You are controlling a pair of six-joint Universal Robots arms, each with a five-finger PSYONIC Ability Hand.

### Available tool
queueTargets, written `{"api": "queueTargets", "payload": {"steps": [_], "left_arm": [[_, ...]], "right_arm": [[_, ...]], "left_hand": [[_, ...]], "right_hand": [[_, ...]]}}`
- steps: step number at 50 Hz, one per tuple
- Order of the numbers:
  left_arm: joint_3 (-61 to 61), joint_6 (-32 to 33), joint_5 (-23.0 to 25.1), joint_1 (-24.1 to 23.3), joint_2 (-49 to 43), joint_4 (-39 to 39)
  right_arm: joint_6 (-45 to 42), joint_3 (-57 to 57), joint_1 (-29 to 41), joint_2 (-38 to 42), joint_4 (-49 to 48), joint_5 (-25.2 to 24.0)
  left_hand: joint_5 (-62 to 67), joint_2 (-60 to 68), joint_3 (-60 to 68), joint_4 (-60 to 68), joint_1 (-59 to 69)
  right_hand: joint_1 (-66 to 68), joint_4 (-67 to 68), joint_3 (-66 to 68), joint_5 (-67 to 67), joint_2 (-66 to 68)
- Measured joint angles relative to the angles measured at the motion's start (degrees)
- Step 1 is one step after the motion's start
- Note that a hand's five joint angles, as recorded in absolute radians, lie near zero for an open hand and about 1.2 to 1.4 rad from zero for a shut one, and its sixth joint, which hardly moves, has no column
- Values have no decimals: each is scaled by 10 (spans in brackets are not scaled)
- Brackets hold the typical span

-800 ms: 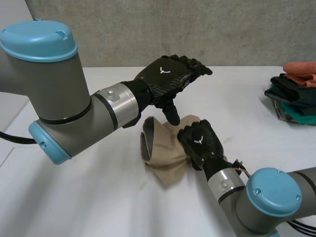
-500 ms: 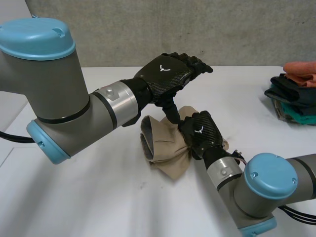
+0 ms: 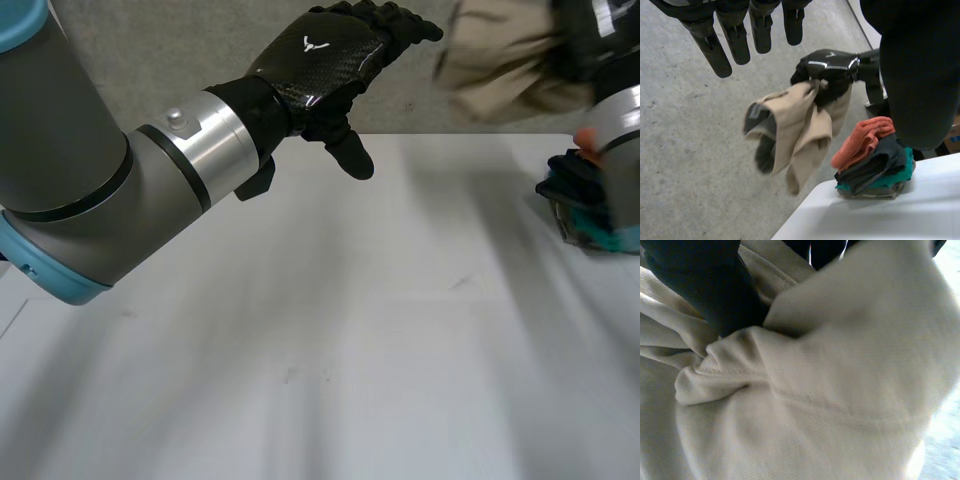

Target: Fold the laundry.

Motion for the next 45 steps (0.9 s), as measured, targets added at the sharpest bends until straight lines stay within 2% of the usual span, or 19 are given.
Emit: {"api": "queueTargets", "payload": {"steps": [6,12,18,23,32,40,42,44,45], "left_arm": [[-4,0,0,-1,1,-1],[-12,2,2,-1,0,-2],[-16,3,1,-3,-1,-2],[-19,4,1,-4,-1,-2],[-34,4,3,-6,0,0],[-41,5,2,-6,1,0],[-42,5,1,-7,1,0],[-42,5,1,-7,1,0],[-42,5,1,-7,1,-1]], "right_arm": [[69,-88,-123,32,31,-80],[128,-196,-225,123,56,-155],[146,-272,-281,227,89,-242],[146,-281,-310,297,100,-301],[138,-225,-320,341,69,-321],[133,-185,-315,330,27,-330],[130,-174,-314,320,18,-331],[124,-151,-313,291,1,-329],[122,-141,-313,278,-6,-328]], "left_hand": [[0,0,0,0,0],[0,0,0,0,0],[0,0,0,0,0],[0,0,0,0,0],[0,0,0,0,1],[0,0,0,0,1],[0,0,0,0,1],[0,0,0,0,1],[0,0,0,0,1]], "right_hand": [[0,0,0,1,0],[3,0,0,1,0],[3,1,0,8,0],[3,1,3,37,0],[3,1,4,48,0],[3,-3,0,45,-2],[-22,-86,-76,4,-69],[-217,-301,-302,-87,-316],[-275,-371,-378,-87,-405]]}}
